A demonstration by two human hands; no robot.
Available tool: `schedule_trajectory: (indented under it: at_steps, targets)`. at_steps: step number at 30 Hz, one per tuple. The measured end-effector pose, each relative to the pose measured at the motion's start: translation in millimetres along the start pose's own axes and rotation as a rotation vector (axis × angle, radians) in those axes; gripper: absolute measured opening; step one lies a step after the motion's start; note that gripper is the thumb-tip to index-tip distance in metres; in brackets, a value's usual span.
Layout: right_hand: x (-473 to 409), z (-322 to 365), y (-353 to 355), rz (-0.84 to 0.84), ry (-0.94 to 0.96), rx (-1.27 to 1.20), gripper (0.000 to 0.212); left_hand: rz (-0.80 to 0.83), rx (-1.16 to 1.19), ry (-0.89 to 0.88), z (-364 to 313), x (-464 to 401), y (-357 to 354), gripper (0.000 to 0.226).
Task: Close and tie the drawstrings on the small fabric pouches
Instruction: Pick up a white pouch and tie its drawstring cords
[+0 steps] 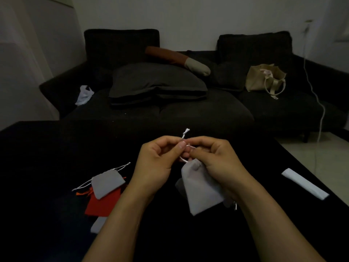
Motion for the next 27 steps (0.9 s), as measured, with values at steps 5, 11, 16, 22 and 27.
schedule_trajectory:
  at_steps: [5,11,16,22,27]
  targets:
    - [-2,5,-3,0.031,-0.095,-0.234,0.025,-0.08,0.023,0.007,1,-3,6,0.011]
    - [0,2,-9,0.098,-0.236,-0.3,0.035,-0.116,-0.104,-0.159,-4,0,1,0.01]
    - [1,-2,-14,0.046,-0.316,-0.401,0.026,-0.05,-0.074,-0.145,-4,1,0,0.011]
    - [0,-1,-11,0.102,-0.373,-0.546,0.014,-0.019,0.027,-0.102,-6,4,0,0.011]
    - [-2,-4,-10,0.104,-0.31,-0.527,0.014,-0.014,0.116,-0.025,-7,2,1,0.012]
Point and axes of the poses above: each hand's wrist, its own x-axis away from the middle knuckle, its own y-axis out of the back of the hand, z = x × y, the point moved 1 cm from there along -x, towards the middle knuckle, and after that the axes turned 1 degree about x, right-handed, at the moved point
